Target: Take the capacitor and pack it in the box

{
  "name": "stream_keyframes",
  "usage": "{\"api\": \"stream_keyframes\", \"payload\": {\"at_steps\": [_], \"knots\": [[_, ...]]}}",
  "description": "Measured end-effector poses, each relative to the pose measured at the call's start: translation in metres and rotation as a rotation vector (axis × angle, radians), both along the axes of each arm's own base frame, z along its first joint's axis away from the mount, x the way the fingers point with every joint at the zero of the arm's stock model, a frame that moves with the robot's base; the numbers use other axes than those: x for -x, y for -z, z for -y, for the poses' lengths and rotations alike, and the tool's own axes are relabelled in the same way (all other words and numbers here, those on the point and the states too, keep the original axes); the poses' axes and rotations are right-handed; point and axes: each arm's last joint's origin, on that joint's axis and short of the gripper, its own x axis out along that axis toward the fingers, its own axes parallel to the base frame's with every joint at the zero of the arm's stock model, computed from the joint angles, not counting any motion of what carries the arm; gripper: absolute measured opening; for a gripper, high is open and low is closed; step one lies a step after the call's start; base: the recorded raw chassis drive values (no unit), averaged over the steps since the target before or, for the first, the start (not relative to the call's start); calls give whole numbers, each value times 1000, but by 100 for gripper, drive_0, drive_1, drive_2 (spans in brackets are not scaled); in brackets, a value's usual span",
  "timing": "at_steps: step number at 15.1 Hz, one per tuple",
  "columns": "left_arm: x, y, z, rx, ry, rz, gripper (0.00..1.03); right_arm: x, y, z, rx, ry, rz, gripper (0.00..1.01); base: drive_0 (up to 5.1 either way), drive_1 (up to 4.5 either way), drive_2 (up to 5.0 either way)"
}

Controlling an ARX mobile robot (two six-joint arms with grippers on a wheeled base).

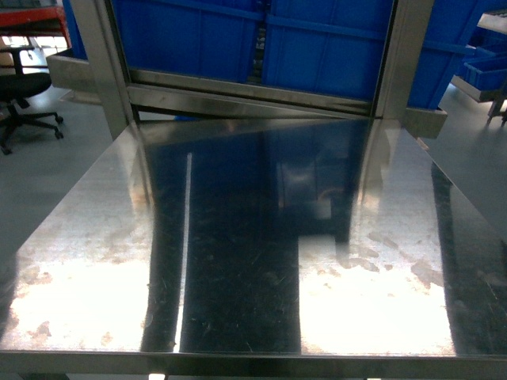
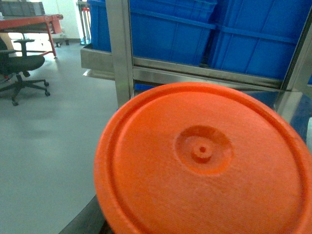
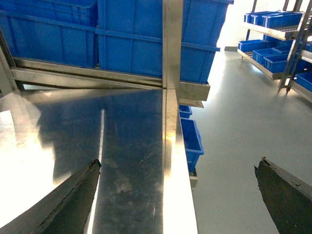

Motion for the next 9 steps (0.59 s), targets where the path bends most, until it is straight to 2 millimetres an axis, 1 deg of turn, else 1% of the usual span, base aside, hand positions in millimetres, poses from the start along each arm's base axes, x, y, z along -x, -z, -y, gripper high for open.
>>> {"api": "stream_keyframes", "payload": {"at_steps": [4,5,6,7,9], "knots": [[7,4,-18,7,0,16,44,0,0,0,0,0,0,98,0,0,0],[11,10,-24,8,0,27,44,0,0,0,0,0,0,98,0,0,0],[13,10,-31,7,20,30,44,0,0,0,0,0,0,98,0,0,0],[14,10,-37,5,-25,31,44,0,0,0,0,1,0,98,0,0,0],[16,10,-35,6,8,30,44,0,0,0,0,0,1,98,0,0,0]]}}
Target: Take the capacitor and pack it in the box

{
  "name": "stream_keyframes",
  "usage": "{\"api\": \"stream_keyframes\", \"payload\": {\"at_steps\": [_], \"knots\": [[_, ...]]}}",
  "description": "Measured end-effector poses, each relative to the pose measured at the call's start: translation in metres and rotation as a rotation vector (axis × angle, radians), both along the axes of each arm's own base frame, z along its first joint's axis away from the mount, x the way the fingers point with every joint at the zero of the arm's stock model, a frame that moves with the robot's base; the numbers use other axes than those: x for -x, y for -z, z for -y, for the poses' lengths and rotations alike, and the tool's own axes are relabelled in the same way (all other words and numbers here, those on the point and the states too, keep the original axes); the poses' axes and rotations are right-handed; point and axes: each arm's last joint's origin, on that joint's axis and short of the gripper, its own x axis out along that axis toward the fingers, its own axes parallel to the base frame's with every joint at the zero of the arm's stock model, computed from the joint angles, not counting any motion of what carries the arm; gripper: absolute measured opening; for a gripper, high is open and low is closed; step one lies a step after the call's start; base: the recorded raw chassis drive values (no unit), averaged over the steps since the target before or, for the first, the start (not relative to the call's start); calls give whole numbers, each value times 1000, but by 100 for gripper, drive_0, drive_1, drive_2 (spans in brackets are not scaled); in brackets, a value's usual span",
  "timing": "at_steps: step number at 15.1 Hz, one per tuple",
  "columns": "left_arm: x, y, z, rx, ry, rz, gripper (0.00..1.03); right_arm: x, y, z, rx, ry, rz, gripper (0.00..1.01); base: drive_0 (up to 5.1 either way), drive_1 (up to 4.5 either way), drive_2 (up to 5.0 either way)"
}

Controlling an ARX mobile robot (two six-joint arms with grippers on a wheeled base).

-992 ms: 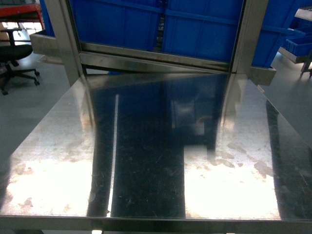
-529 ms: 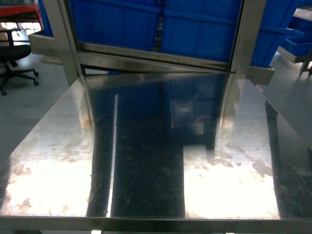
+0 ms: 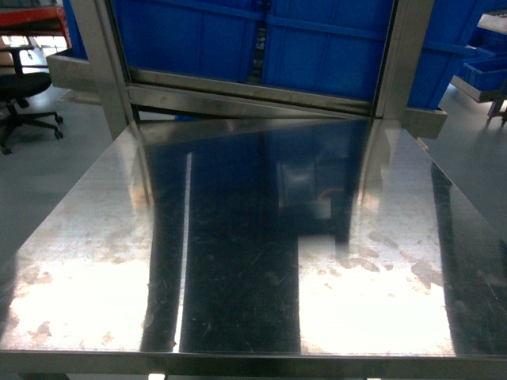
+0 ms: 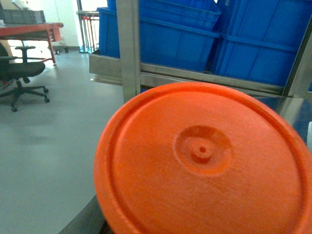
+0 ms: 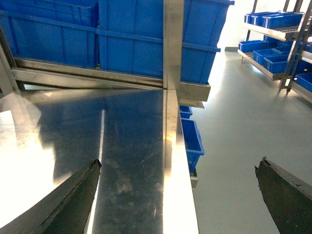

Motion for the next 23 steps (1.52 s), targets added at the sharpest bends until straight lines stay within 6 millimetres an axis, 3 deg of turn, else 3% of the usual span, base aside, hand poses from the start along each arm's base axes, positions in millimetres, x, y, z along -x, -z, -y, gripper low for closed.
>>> {"api": "stream_keyframes", "payload": {"at_steps": [1,3,23], "knots": [[6,6,0,-1,0,-51,44,0,0,0,0,0,0,98,0,0,0],[11,1,0,-2,-2,11,44,0,0,0,0,0,-1,98,0,0,0],[11,3,0,-2,-3,-13,44,0,0,0,0,0,-1,98,0,0,0]]}}
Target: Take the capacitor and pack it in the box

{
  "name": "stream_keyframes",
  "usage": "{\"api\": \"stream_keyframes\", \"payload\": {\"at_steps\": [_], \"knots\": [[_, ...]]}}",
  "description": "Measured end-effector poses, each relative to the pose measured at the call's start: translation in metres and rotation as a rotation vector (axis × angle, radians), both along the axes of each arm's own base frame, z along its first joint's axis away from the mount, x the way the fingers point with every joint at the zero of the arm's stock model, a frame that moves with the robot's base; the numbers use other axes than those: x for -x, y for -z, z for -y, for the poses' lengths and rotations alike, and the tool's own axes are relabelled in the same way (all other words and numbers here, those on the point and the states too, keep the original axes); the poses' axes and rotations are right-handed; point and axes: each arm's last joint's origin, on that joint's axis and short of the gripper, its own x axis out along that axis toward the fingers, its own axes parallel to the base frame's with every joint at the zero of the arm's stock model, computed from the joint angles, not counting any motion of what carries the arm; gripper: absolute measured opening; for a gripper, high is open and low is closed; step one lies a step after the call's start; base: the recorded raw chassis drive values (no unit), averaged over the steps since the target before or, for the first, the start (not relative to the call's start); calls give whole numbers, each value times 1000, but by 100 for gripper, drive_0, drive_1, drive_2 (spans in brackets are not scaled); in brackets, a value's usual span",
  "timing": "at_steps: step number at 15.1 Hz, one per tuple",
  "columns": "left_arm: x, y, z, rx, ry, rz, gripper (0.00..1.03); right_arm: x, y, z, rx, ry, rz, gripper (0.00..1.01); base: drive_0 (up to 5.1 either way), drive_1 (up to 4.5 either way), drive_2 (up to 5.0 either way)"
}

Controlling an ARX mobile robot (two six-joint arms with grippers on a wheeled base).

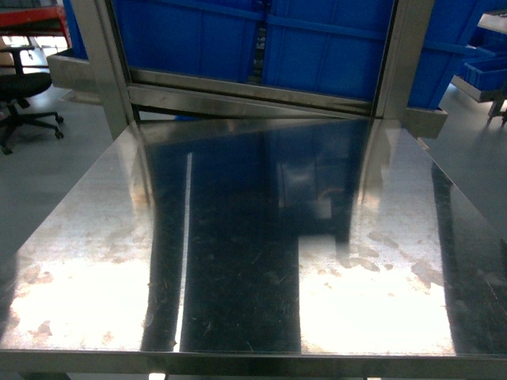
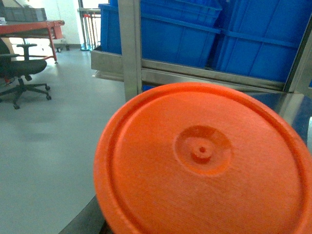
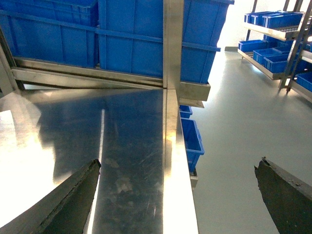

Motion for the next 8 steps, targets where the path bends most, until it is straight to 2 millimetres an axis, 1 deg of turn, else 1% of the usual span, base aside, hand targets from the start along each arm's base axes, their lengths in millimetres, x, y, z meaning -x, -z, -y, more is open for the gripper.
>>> {"api": "stream_keyframes", "payload": {"at_steps": [8], "knots": [[0,0,0,0,0,0,44,0,0,0,0,0,0,98,0,0,0]]}}
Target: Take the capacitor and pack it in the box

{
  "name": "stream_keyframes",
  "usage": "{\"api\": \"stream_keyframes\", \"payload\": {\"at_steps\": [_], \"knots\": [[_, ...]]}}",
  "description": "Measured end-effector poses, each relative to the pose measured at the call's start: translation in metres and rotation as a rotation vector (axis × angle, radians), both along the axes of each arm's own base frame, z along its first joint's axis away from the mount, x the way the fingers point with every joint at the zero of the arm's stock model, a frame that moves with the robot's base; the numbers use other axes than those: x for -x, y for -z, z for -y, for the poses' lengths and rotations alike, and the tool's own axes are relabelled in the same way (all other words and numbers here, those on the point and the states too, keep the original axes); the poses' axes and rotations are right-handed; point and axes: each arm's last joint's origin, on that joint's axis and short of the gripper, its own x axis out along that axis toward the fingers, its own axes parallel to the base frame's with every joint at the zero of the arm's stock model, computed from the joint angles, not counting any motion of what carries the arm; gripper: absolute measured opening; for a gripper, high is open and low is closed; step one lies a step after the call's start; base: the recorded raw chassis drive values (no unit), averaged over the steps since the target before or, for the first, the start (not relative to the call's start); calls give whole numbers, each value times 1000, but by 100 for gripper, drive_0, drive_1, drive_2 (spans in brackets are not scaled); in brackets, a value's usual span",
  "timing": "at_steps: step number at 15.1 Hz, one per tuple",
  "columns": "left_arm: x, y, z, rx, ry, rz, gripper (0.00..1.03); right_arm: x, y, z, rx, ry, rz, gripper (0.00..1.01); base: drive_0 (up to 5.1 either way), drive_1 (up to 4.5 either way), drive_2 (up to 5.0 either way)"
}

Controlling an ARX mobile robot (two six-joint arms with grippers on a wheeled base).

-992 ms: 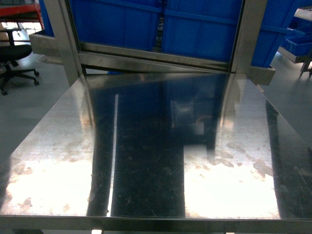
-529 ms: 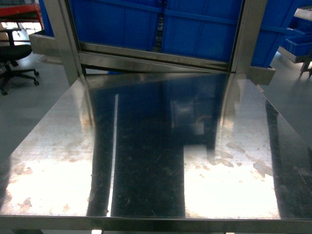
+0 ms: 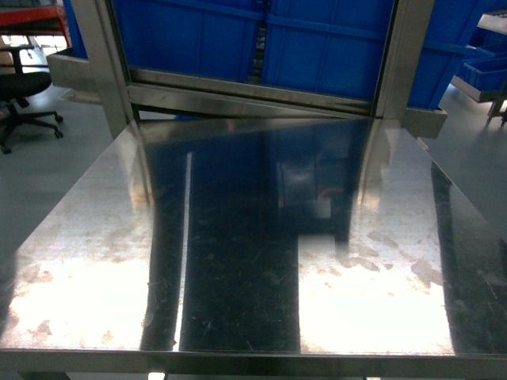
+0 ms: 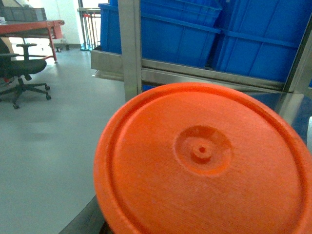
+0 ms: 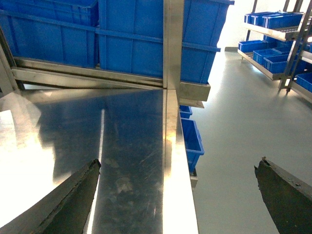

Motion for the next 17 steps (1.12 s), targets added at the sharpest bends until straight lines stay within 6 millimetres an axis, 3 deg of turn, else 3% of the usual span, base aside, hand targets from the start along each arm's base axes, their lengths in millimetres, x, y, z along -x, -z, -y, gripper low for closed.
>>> {"api": "stream_keyframes", "payload": {"at_steps": [17], "knots": [[0,0,0,0,0,-1,44,0,0,0,1,0,0,98,0,0,0]]}}
